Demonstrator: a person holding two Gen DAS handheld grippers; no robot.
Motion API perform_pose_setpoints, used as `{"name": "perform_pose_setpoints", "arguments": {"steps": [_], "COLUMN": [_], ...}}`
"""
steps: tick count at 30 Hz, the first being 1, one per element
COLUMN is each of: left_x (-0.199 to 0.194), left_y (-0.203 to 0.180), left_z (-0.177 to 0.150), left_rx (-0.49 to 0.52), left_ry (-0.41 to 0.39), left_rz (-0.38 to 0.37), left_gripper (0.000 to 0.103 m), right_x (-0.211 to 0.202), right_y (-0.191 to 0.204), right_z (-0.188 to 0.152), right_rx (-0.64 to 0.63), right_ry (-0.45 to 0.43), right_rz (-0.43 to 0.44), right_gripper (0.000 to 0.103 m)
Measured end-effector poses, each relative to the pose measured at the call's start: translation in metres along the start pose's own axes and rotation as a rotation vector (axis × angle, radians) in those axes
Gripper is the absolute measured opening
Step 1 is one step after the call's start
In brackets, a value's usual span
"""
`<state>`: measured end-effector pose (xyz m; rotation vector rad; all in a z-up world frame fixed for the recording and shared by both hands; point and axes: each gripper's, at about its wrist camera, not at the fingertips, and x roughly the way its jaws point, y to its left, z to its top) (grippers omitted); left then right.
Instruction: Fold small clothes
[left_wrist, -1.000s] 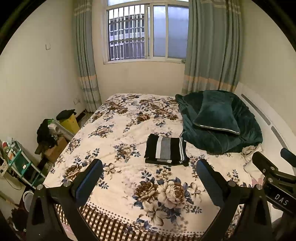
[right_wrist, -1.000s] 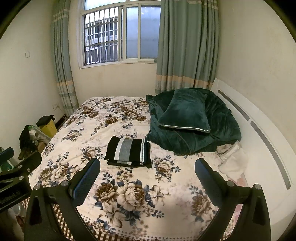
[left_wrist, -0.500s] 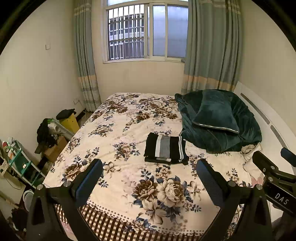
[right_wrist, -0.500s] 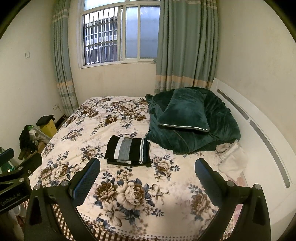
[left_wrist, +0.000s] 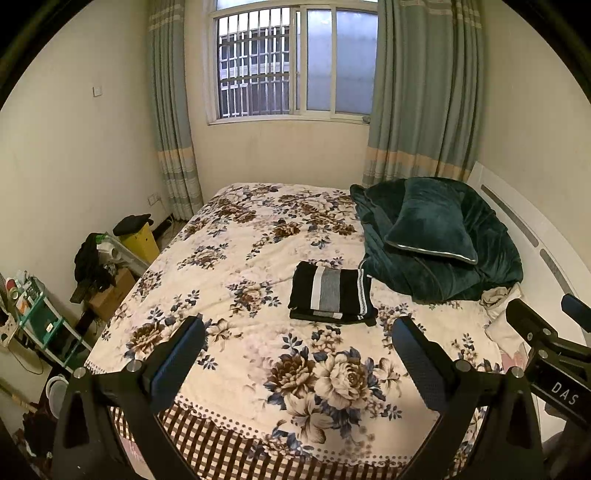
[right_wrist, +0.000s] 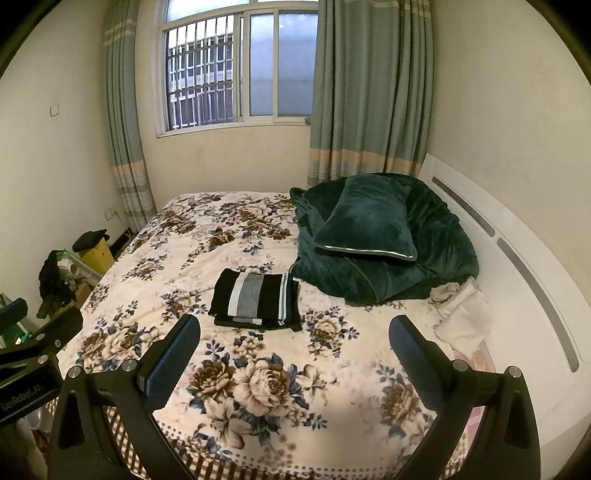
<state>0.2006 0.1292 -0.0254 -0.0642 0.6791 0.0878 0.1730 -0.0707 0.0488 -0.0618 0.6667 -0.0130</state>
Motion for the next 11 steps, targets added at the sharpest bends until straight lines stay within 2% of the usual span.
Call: {"name": "perform_pose_setpoints", "arguments": {"steps": [11], "left_x": [-0.0057], "left_y": [0.0023], "left_z": [-0.0049], "left_rx": [-0.001], "left_ry": [-0.01], "left_rz": [0.009], "left_gripper": [0.103], "right_x": [-0.0047], "right_y": [0.0024], "right_z": [-0.0052], "right_rx": [0.008], "right_ry": [-0.001], "right_rz": [-0.005], "right_gripper": [0.103]}}
